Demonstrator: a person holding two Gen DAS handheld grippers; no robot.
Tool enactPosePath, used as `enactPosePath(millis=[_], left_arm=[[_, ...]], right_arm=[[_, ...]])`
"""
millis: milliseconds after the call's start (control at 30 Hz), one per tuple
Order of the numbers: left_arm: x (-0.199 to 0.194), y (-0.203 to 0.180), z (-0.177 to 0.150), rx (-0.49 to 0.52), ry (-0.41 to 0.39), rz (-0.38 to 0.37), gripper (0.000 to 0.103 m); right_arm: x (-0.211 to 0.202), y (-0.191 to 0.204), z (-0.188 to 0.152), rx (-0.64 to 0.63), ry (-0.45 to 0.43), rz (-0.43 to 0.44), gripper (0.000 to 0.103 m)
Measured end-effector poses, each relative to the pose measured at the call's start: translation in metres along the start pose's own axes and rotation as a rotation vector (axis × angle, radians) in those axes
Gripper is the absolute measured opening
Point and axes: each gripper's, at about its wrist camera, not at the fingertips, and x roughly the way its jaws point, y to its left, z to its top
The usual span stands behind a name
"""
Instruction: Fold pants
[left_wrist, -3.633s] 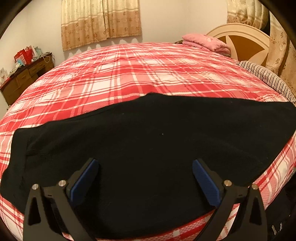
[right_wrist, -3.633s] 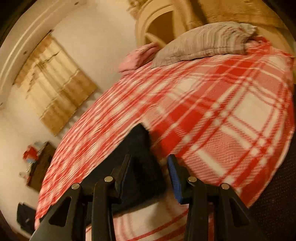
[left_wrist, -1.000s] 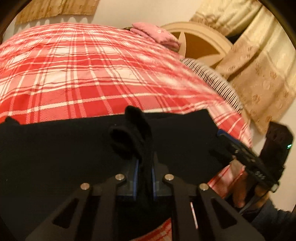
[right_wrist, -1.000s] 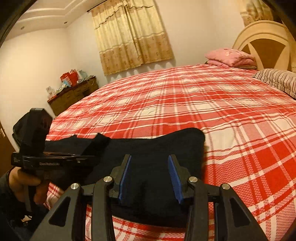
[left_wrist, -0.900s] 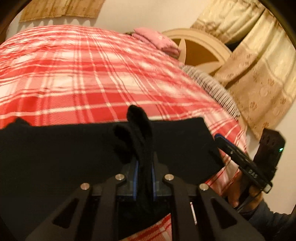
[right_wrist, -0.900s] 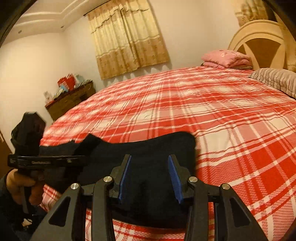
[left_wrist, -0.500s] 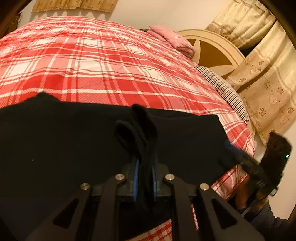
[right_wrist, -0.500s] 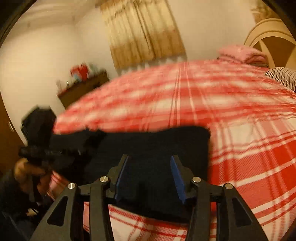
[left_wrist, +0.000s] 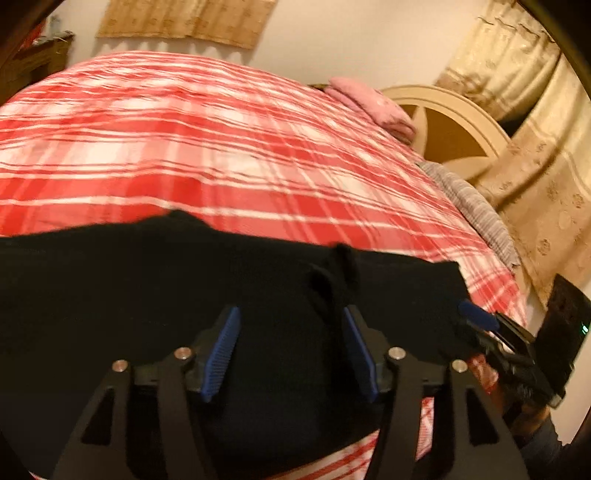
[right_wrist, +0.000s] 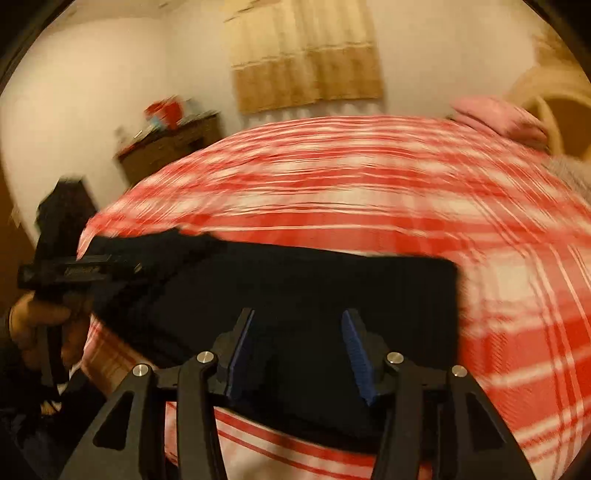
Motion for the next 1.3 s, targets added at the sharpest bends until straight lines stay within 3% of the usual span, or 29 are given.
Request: enactPosePath(millis=[133, 300, 400, 500, 600, 667, 767, 833, 933, 1100, 1300], left_arm=[[-0.026, 0.023, 0.001, 0.006, -0.031, 0.065, 0.061], [-0.055, 0.058, -0.006, 0.001, -0.047, 0.17, 0.067], [-0.074, 0.083, -0.01, 0.01, -0.056, 0.275, 0.067], [-0.098, 0.112, -0.011, -0.001, -0.086, 0.388, 0.067], [-0.119, 0.14, -0.013, -0.012, -0.119, 0.504, 0.073], [-0.123, 0.155, -0.014, -0.041, -0.128, 0.513, 0.077], [-0.116, 0.172, -0.019, -0.096, -0.108, 0.479, 0.077], [-0.108, 0.177, -0.022, -0.113, -0.105, 0.474, 0.077], [-0.105, 0.17, -0.021, -0.075, -0.111, 0.506, 0.077], [-0.112, 0.179, -0.02, -0.098, -0.124, 0.486, 0.077], [-0.103, 0.178, -0.017, -0.046, -0.073, 0.477, 0.077]], right_arm=[[0.03, 0.049, 0.016, -0.15, 0.035, 0.068, 0.051], [0.068, 0.083, 0.028, -0.206, 0.061, 0.129, 0.051], [0.101, 0.099, 0.025, -0.248, 0.155, 0.116, 0.053], [0.095, 0.109, 0.024, -0.308, 0.132, 0.068, 0.053], [0.071, 0.112, 0.018, -0.313, 0.094, 0.107, 0.053], [0.059, 0.112, 0.012, -0.324, 0.088, 0.132, 0.053], [0.067, 0.108, -0.002, -0.323, 0.154, 0.114, 0.054], [0.069, 0.104, -0.007, -0.31, 0.119, 0.125, 0.056], [0.067, 0.106, -0.004, -0.296, 0.12, 0.117, 0.056], [0.058, 0.102, -0.005, -0.267, 0.079, 0.142, 0.056], [0.058, 0.09, -0.002, -0.202, 0.061, 0.159, 0.056]])
